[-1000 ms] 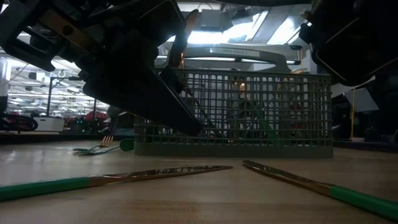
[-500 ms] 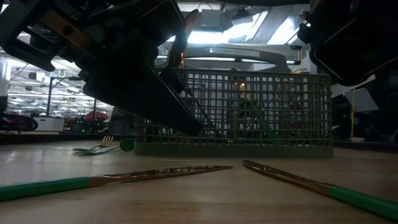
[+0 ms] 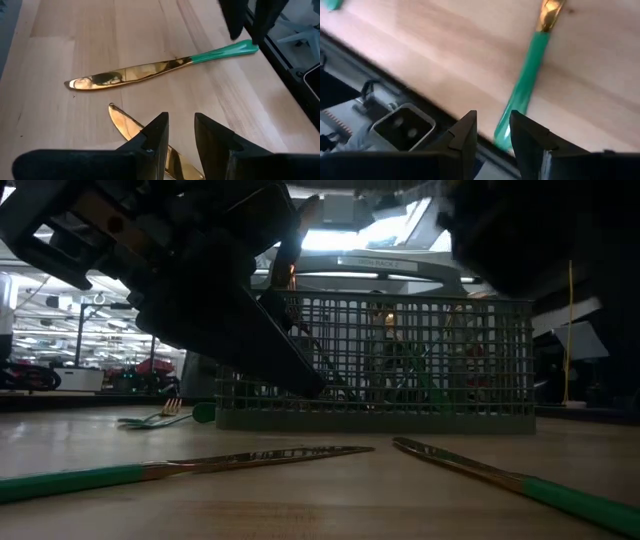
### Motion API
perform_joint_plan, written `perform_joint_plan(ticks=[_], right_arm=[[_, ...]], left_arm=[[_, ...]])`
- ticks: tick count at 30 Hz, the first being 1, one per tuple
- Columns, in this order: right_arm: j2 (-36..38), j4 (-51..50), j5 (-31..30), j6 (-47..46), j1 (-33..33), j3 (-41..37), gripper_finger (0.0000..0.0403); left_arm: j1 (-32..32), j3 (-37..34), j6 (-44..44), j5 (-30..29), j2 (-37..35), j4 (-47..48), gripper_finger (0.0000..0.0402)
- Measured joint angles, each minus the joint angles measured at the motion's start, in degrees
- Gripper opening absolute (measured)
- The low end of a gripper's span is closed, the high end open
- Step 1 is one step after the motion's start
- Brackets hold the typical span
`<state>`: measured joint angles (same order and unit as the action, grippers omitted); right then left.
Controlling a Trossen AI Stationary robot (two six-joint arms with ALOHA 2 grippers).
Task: Sort silverware
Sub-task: Put the green knife into the gray utensil holder
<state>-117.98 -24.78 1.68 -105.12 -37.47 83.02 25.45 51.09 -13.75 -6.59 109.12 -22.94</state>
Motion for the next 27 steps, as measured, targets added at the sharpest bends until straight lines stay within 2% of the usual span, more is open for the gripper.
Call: perform_joint_plan(ticks=[5,9,12,16,27], right_arm=[[0.1,-15.0,-2.7,0.1,0.0,9.3,0.0117],[0.2,-24.4,-7.1,-0.8,0.0,15.5,0.0117],[-0.1,-25.2,-9.1,-2.8,0.0,16.9,0.0117],[-2.7,-24.3,-8.4,-5.7,0.0,16.9,0.0112],[-6.8,-24.4,-6.9,-7.0,1.7,16.4,0.0058]], left_arm=[[-0.1,0.0,-1.3,0.0,0.0,0.0,0.0085],[-0.1,0.0,-0.9,0.0,0.0,0.0,0.0085],[-0.1,0.0,-0.6,0.0,0.0,0.1,0.0085],[-0.1,0.0,0.4,0.0,0.0,0.7,0.0085],[-0.1,0.0,0.7,0.0,0.0,4.8,0.0085]])
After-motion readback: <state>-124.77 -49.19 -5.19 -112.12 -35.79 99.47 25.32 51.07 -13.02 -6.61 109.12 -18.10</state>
